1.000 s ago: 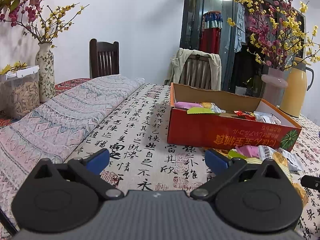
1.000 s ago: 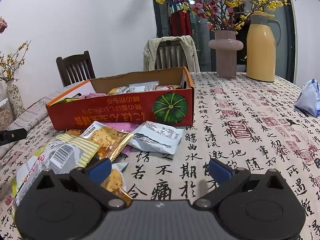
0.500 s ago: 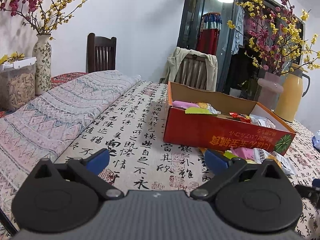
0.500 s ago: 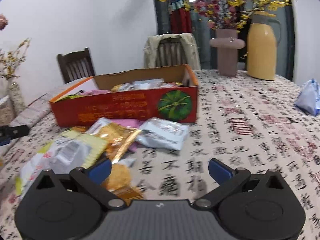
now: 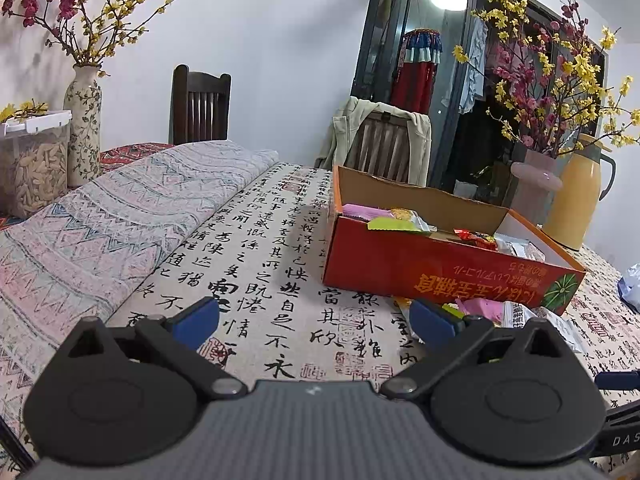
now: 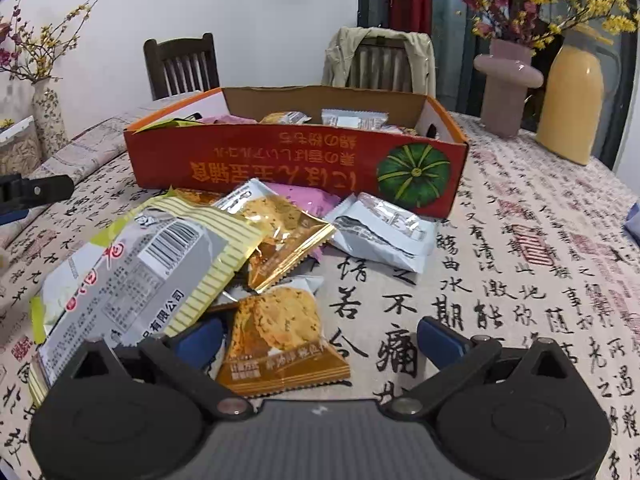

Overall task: Organize snacks
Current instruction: 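Lower the right tool onto an orange cracker packet and close it, then grasp the green-and-white snack bar with the left tool while the right tool holds the cracker packet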

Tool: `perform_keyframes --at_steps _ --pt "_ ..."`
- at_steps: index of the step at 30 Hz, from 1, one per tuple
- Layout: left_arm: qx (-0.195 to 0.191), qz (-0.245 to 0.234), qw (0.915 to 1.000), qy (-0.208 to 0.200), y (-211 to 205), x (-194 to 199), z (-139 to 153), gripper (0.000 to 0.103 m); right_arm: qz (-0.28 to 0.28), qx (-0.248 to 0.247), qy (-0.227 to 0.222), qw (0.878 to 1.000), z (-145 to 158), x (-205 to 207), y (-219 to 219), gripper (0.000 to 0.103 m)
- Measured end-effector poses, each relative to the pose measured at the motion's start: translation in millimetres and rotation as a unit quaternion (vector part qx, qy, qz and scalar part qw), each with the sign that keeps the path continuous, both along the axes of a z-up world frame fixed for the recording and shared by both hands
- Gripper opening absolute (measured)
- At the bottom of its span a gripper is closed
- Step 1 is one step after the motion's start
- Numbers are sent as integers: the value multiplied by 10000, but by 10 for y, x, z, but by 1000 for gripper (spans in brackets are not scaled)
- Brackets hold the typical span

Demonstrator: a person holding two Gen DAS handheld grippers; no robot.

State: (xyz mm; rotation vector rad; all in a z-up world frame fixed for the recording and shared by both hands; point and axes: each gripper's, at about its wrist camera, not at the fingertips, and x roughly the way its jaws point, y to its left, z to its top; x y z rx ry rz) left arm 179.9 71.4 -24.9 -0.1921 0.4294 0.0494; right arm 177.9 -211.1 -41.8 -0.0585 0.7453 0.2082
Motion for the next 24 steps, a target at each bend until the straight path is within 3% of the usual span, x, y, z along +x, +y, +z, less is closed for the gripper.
perform_keyframes --at_steps 9,11,14,18,24 --pt "-13 -17 10000 -6 4 1 -2 103 380 21 84 9992 2 62 -38 101" --pt "-17 -20 10000 0 5 1 -3 103 357 57 -11 9993 12 36 -42 86" --pt "-21 -26 10000 -3 6 -2 -2 103 354 108 -191 9991 52 -13 -51 42" --pt "-23 -19 10000 0 4 1 -5 103 273 148 -337 9990 77 -69 -118 40" --pt "-5 -13 10000 12 2 6 -7 103 -458 459 -762 9950 143 -135 -452 40"
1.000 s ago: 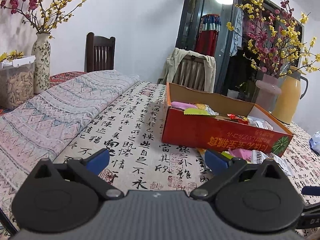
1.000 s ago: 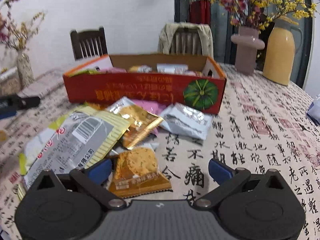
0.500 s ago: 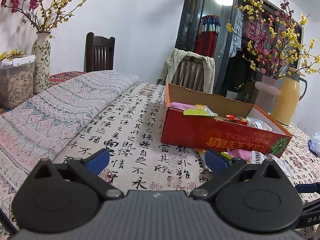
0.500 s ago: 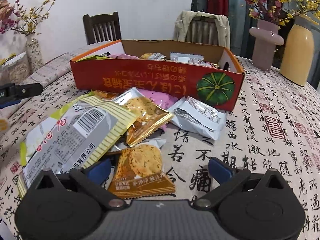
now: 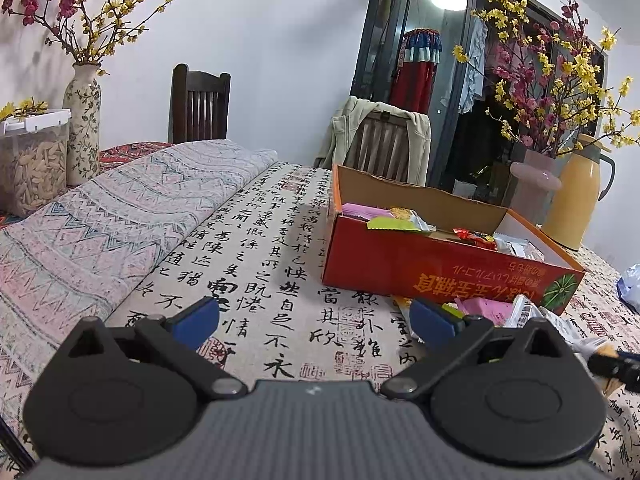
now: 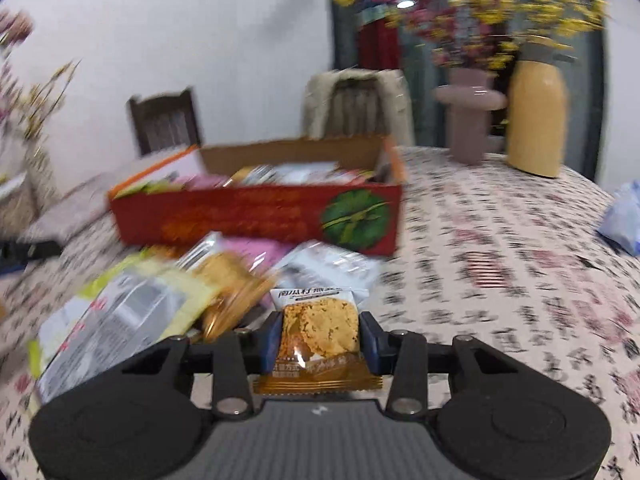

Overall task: Organize snacks
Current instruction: 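Grasp the green-and-white snack bar with the left tool while the right tool holds the cracker packet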

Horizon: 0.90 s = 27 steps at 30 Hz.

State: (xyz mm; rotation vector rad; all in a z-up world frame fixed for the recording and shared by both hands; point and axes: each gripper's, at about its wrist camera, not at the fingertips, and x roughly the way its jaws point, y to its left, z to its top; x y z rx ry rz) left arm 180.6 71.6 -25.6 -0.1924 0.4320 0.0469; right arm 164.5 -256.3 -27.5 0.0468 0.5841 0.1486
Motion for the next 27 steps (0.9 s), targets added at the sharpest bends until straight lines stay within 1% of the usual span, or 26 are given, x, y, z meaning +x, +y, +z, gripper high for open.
perform_keyframes --at_steps 3,6,8,10,13,18,20,22,27 --pt "31 18 10000 18 -7 6 -2 103 -223 81 -41 9997 -31 10 -103 40" --pt "40 35 10000 46 -6 17 0 103 -235 108 29 9997 -95 50 -120 40" --pt "36 28 10000 75 -3 24 9 103 -232 147 -12 9996 -90 31 -135 40" --pt "81 -144 9997 173 -21 48 21 103 -211 187 -10 9996 -88 19 -144 40" --pt "266 -350 9987 264 -102 47 42 103 -153 203 -5 9997 -101 23 -134 40" --pt "521 -855 9936 532 -288 2 56 103 -82 252 -55 9996 -98 0 -136 40" --pt "578 -992 9916 600 -349 -17 43 101 -65 275 -74 9996 -95 -11 -137 40" --pt "586 -1154 9893 676 -408 -31 25 94 -50 288 -96 9995 -90 -23 -138 40" --pt "690 -1381 9844 840 -553 -21 -18 86 -13 323 -124 9994 -85 -38 -141 40"
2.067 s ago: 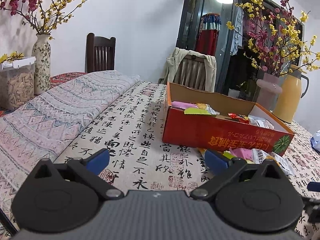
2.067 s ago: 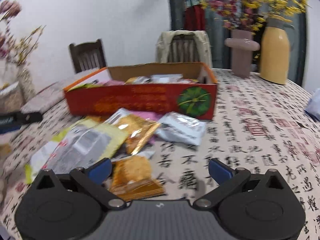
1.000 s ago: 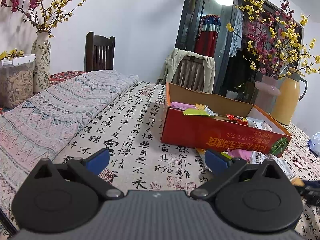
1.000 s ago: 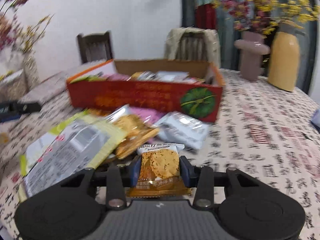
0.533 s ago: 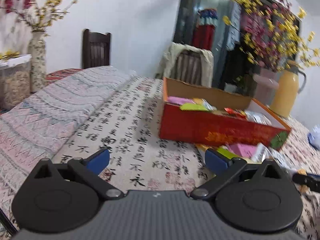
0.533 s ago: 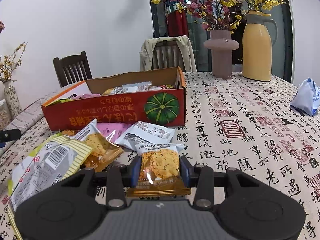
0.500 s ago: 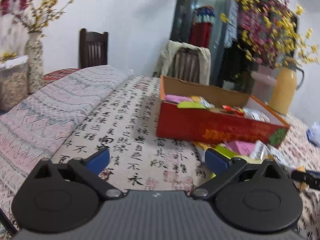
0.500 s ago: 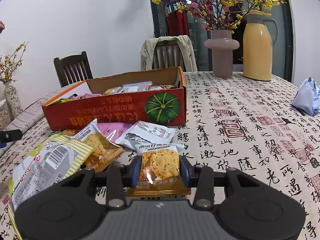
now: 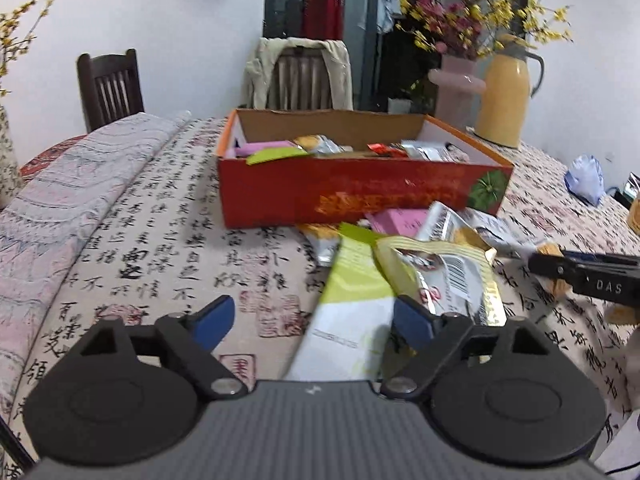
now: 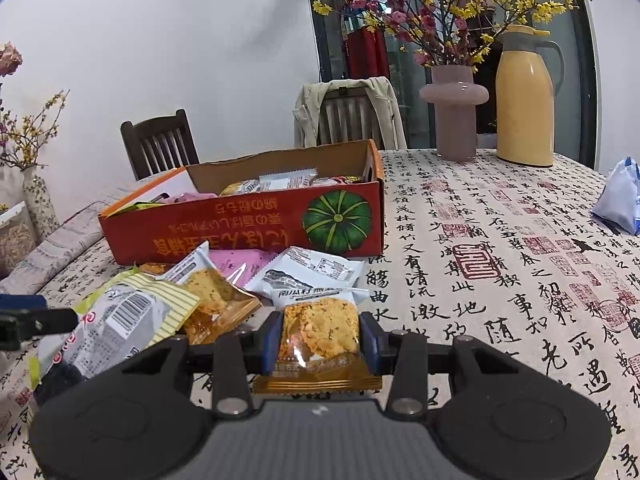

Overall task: Organize snacks
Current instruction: 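Grasp the green-and-white snack bar with the left tool while the right tool holds the cracker packet, then carry the snack bar and cracker packet over the box and open both tools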

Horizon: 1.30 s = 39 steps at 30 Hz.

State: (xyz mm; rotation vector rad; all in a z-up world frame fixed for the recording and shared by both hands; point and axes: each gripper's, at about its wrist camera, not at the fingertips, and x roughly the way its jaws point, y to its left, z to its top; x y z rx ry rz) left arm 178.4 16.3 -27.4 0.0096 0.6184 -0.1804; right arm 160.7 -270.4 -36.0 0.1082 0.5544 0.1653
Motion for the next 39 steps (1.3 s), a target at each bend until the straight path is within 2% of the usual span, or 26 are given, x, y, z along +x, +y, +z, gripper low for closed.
perform_keyframes --at_steps 7,11,14,18,20,22,23,28,39 --pt "107 -130 9996 228 -135 106 -41 83 36 47 -49 10000 4 -22 -10 40" --pt "30 -104 9994 337 -157 177 -42 78 65 58 -79 9999 10 -35 -12 40" --pt "-10 -89 9991 414 -173 227 -46 72 84 69 -101 9999 13 -39 -12 40" --pt "-46 -125 9983 572 -193 269 -89 57 109 91 -128 9998 12 -49 -20 40" --pt "-63 -100 9982 594 -197 273 -108 54 119 101 -141 9998 12 -54 -24 40" --pt "-117 -46 9982 583 -178 268 -99 41 126 108 -154 9997 10 -60 -26 40" --pt "-166 -21 9981 597 -161 271 -95 40 128 110 -159 9997 9 -61 -27 40" --pt "-97 251 9985 479 -124 228 -79 39 137 108 -176 9997 8 -65 -28 40" --pt "-236 446 9987 72 -45 112 144 39 110 24 -213 9997 15 -65 0 40"
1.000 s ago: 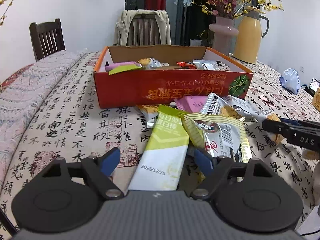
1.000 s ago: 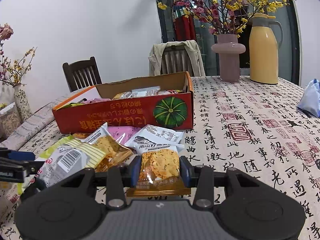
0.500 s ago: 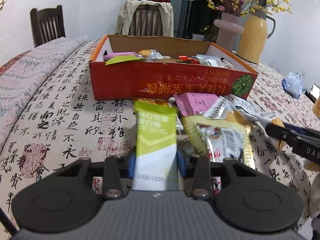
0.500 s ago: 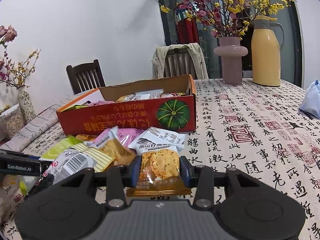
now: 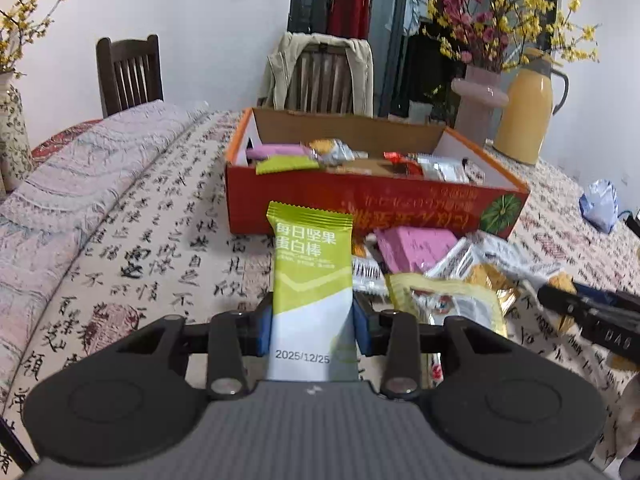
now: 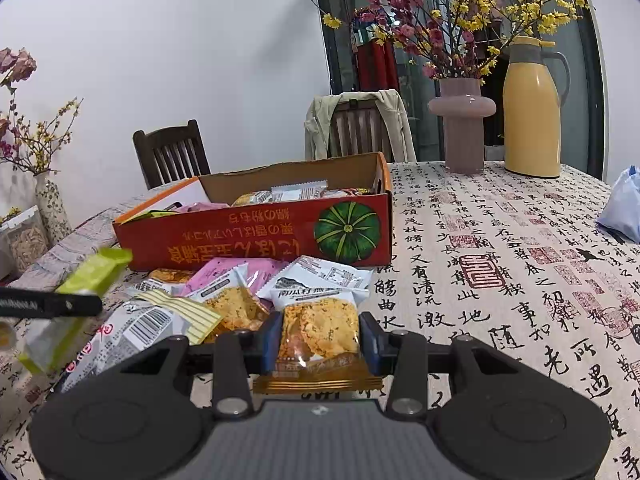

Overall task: Organize snacks
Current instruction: 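Carry the snack bar and cracker packet over the box and open both tools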

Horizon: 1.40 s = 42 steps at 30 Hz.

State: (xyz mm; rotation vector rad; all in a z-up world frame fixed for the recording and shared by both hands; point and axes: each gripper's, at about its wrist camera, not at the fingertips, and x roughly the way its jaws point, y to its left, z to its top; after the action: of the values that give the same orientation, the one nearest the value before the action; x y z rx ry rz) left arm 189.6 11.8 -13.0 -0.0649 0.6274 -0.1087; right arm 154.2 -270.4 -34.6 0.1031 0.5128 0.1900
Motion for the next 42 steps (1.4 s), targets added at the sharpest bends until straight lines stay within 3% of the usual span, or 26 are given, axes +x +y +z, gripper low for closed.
perform_keyframes --at_steps 7,14,29,34,42 --pt "-99 -13 9993 -352 -34 -15 242 39 -80 -22 -64 9999 68 -19 7 40" --pt "-123 -51 9973 -728 -100 31 526 39 -22 -73 -474 9988 357 16 108 40" --pt "-63 5 9923 -1234 -291 442 1074 39 -68 -110 -1104 9938 937 523 301 40" --pt "-73 61 9914 -1307 -318 668 1168 39 -74 -159 -1199 9926 1048 739 383 40" --pt "-230 239 9933 -1104 -260 1111 1119 38 -198 -226 -1135 9931 1064 1145 442 40"
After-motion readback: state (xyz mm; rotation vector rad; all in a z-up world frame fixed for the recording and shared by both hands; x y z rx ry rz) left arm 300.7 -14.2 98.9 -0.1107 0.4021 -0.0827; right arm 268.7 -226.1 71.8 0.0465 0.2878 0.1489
